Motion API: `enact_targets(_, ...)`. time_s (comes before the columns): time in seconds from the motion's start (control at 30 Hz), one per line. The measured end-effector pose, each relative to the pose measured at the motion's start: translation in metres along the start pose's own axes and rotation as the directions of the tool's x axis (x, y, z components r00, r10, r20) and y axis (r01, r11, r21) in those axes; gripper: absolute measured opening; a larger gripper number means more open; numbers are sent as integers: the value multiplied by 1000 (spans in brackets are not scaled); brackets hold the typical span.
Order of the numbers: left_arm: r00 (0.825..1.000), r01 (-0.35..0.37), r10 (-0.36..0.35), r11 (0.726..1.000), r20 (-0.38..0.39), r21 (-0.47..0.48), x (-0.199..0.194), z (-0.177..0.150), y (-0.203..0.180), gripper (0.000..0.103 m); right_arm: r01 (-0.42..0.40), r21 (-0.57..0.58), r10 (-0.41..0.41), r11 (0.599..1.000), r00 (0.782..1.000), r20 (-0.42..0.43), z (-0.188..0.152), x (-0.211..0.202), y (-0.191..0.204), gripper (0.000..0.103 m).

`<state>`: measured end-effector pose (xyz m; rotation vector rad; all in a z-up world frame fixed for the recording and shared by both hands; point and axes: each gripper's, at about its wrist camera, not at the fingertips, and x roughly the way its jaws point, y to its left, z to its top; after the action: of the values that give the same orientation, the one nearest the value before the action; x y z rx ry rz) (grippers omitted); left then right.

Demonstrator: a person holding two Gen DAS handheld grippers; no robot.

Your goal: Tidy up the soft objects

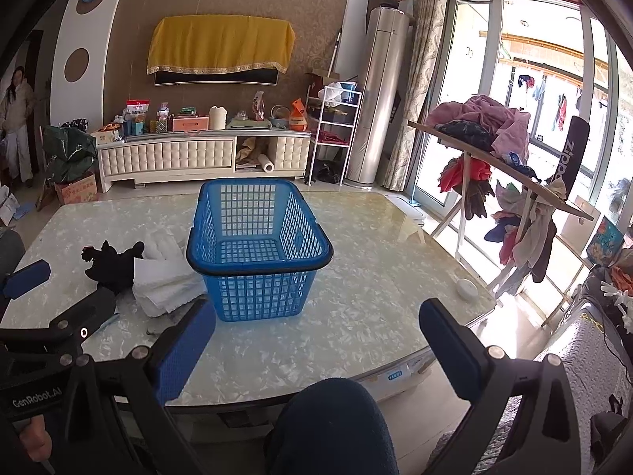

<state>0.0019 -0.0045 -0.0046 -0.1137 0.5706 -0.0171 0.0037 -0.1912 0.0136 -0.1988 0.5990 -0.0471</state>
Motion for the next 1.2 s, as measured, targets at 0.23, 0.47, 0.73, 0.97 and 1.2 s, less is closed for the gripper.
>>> enact_targets(0.23, 1000, 3, -3, 1000, -2, 1, 0, 1, -1, 103, 8, 2, -8, 1000, 1000, 0, -1, 0, 1, 103)
enact_targets(0.47, 1000, 16, -16, 1000, -7, 2, 1, 1, -4, 103, 13, 6, -13, 1000, 1000, -6, -1, 1, 0, 103)
enact_targets(0.73, 1000, 19, -19, 1000, -4, 4, 1, 1, -4, 103, 18, 8, -17, 1000, 1000, -7, -2, 0, 0, 103)
enact_targets(0.97, 1000, 20, -20, 1000, -4, 4, 1, 1, -4, 103, 19, 9, -19, 1000, 1000, -10, -3, 0, 0, 103)
enact_targets(1.2, 1000, 22, -22, 1000, -4, 3, 1, 0, -6, 103, 20, 9, -20, 1000, 1000, -12, -3, 0, -1, 103)
